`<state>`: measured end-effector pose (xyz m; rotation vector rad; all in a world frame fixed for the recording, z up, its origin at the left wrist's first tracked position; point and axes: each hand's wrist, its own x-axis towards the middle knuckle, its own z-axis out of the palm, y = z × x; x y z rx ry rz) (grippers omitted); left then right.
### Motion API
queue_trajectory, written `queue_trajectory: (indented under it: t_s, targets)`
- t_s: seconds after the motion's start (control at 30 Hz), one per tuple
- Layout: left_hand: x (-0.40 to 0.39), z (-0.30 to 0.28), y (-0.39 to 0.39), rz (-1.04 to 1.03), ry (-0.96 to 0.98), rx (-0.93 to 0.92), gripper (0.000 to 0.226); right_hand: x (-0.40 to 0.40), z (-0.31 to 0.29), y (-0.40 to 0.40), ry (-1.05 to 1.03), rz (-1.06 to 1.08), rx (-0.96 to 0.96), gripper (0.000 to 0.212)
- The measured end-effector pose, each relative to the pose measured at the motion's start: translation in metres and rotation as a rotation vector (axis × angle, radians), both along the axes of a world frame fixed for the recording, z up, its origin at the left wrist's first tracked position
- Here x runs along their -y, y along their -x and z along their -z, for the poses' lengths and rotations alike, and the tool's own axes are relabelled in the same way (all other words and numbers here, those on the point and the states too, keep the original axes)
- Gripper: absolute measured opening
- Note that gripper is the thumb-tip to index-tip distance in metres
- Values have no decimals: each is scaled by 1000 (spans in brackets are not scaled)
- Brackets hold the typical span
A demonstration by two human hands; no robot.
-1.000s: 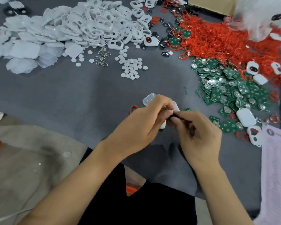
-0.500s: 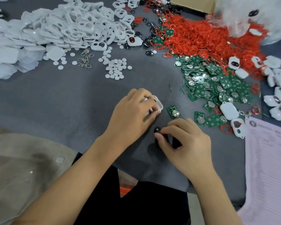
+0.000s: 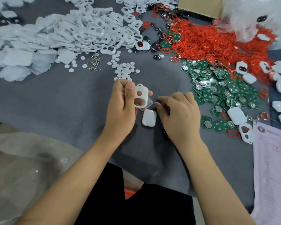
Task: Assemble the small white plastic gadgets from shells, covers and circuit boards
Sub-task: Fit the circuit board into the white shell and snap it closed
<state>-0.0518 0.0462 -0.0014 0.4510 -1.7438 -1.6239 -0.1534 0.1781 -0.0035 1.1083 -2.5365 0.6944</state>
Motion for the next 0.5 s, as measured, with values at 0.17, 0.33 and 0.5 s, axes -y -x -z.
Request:
queue_trajectory:
  t_s: [0.17,0.33,0.5]
  targets:
    - [4,4,0,-10,-73,-24,16,9,-6,7,-74,-33,21,11]
    - [5,1,1,35,-117,-72,13,5,-3,5,-86,-7,26,18]
    - [4,1,0,75,-98,-64,16,-5,1,5,-34,51,26,25]
